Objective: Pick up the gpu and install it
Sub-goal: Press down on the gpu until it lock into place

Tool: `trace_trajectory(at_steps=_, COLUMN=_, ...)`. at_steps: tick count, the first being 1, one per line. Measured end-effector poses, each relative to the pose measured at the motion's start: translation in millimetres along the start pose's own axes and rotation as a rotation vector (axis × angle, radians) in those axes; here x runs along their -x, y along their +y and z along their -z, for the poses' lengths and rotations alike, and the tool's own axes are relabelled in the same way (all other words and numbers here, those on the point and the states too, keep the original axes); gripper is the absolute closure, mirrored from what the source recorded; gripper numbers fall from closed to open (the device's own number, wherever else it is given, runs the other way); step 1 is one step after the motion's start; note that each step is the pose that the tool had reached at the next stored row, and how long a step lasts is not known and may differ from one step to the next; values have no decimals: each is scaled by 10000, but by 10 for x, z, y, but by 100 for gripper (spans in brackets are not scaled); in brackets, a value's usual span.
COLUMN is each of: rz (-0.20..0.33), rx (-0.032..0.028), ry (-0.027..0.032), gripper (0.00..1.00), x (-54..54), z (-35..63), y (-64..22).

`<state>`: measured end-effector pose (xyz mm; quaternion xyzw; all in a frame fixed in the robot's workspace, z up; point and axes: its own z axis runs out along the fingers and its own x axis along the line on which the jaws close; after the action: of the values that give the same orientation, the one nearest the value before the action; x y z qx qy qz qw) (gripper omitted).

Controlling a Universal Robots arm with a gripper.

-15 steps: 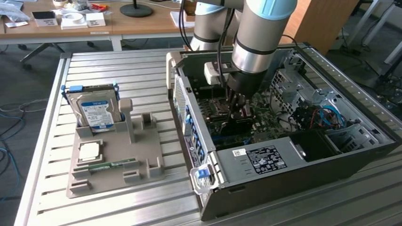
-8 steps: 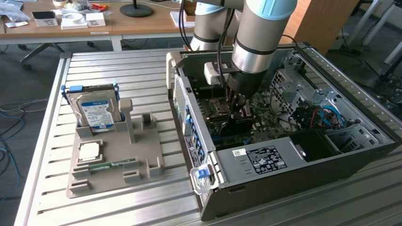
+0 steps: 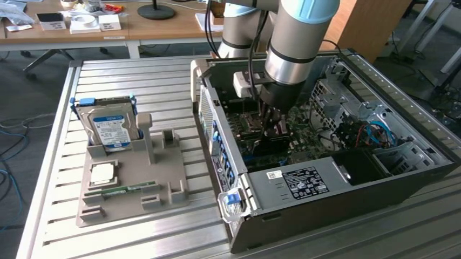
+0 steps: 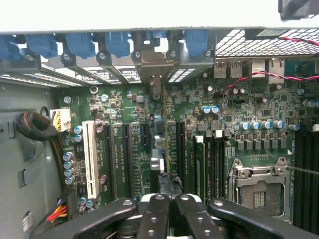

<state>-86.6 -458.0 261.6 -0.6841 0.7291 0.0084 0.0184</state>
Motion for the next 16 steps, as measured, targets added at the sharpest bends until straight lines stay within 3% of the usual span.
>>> trace_trajectory(at_steps=16, rz=0, rx=0, ry=3, gripper=89, x=-1, z=-12, y=1)
